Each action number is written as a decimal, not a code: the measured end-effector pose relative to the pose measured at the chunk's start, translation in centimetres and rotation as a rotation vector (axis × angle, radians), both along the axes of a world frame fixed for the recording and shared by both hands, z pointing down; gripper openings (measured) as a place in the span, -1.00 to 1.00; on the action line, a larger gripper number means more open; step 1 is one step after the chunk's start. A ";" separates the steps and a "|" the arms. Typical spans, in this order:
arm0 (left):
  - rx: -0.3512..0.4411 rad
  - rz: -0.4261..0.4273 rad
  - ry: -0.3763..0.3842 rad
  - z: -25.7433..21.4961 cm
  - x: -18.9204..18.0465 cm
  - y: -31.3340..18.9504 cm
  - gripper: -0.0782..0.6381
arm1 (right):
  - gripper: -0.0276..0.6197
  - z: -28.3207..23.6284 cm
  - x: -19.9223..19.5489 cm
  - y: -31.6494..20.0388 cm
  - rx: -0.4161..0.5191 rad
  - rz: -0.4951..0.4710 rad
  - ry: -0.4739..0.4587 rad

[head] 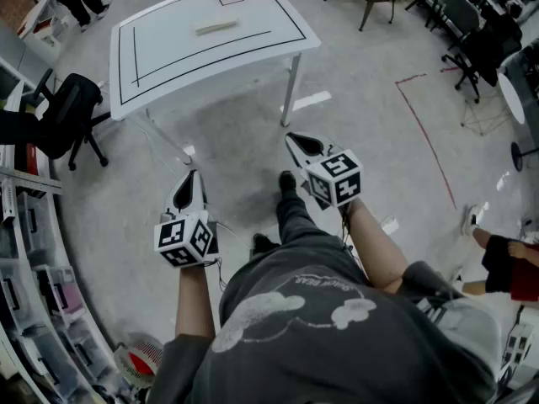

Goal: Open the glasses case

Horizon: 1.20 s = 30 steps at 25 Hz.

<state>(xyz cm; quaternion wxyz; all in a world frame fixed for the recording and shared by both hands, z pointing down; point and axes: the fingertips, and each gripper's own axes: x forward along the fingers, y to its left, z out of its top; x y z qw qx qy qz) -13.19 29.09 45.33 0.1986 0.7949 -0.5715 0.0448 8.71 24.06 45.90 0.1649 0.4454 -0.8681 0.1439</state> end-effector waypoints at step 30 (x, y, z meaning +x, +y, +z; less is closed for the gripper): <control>-0.034 -0.051 -0.027 0.4 -2.4 -6.2 -0.78 | -0.91 1.3 -1.5 -8.4 -0.012 -0.044 -0.032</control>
